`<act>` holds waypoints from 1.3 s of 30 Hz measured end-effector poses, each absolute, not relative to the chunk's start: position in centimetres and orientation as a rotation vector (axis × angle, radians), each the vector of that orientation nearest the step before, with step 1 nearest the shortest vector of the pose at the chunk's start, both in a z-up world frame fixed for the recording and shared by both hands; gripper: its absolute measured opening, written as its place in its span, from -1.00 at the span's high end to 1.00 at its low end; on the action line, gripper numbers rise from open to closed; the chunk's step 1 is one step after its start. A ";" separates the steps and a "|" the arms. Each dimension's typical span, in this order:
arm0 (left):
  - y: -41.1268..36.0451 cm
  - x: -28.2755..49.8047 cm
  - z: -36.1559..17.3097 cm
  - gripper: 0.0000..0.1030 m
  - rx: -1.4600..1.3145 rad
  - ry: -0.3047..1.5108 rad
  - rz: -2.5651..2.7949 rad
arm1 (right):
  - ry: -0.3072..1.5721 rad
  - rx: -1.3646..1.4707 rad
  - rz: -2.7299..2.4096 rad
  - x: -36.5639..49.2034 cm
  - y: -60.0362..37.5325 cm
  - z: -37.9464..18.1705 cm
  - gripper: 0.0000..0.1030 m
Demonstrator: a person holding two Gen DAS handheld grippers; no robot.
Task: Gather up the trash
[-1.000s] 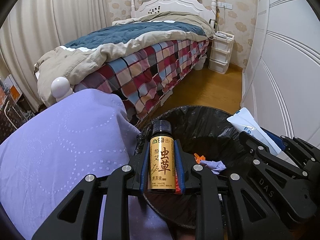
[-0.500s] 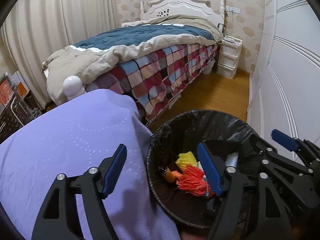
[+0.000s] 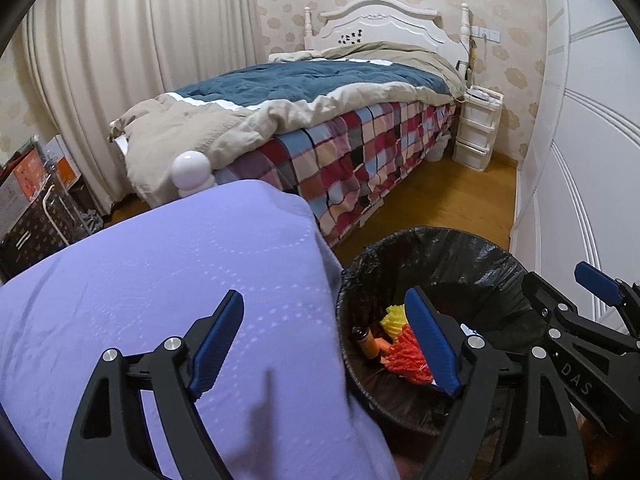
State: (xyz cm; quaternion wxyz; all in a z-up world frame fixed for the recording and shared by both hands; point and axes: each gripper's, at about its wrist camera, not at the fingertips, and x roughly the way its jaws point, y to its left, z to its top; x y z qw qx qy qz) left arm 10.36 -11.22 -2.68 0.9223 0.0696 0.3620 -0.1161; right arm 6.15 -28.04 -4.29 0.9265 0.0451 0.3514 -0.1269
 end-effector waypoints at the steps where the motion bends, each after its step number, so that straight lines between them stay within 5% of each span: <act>1: -10.8 10.0 -2.5 -0.57 0.136 0.741 -0.238 | 0.716 0.090 -0.259 5.8 -27.7 -4.1 -0.40; 39: -3.0 1.2 1.1 -0.63 0.072 0.624 -0.120 | 0.613 0.015 -0.200 -2.1 -21.5 0.1 -0.56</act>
